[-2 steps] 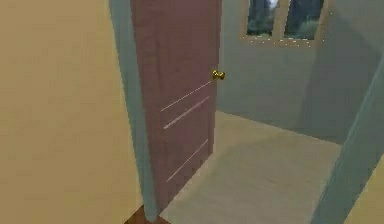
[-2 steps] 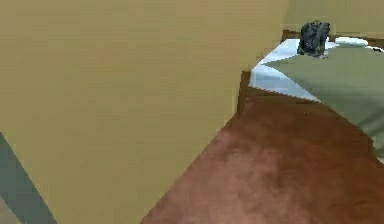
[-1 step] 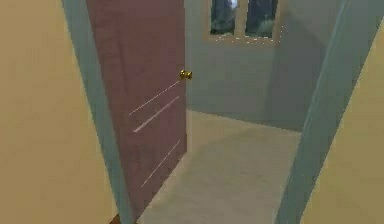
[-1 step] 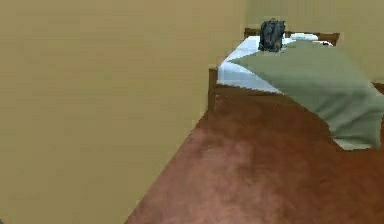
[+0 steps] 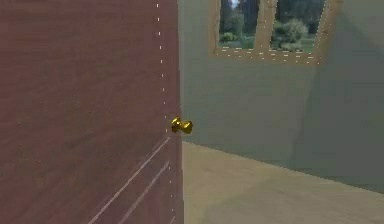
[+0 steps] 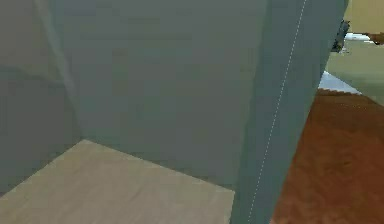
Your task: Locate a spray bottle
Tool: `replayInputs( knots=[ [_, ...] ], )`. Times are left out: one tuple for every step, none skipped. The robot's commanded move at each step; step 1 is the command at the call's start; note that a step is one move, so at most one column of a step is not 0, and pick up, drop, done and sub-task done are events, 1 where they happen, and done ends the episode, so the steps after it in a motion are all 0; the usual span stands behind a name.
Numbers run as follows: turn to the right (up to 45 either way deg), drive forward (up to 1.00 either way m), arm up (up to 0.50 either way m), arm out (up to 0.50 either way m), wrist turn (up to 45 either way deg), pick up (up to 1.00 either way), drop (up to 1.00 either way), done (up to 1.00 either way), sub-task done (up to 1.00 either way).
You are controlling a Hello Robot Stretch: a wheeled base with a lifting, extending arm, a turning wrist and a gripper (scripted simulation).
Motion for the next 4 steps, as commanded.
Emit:
replayInputs(
  knots=[
    [24.0,0.0,0.0,0.0,0.0,0.0,0.0,0.0,0.0],
    [0.0,0.45,0.0,0.0,0.0,0.0,0.0,0.0,0.0],
    [-21.0,0.0,0.0,0.0,0.0,0.0,0.0,0.0,0.0],
    [0.0,0.8,0.0,0.0,0.0,0.0,0.0,0.0,0.0]
  ],
)
